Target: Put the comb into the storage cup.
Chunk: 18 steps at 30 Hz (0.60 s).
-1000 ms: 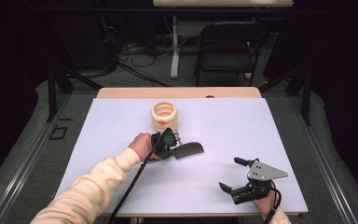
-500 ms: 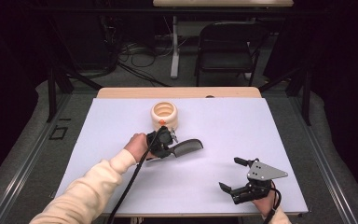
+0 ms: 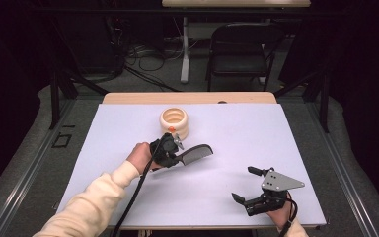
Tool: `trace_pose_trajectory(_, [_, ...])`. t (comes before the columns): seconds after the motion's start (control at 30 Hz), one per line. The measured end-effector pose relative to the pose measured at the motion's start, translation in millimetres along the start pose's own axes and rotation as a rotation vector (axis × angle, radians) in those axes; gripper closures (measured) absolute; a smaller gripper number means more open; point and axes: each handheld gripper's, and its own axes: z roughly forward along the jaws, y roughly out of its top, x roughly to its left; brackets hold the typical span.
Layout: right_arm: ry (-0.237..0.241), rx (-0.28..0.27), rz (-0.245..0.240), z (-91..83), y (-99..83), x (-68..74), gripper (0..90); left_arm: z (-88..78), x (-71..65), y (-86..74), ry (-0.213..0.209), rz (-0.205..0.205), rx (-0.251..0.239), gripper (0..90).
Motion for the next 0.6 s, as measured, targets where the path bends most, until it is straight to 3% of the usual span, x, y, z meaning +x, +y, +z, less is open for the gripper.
trace_pose_trajectory(0.6, [0.0, 0.0, 0.002, 0.3, -0.1, -0.1, 0.0, -8.1, -3.6, -14.1, 0.009, -0.045, -0.064, 71.9])
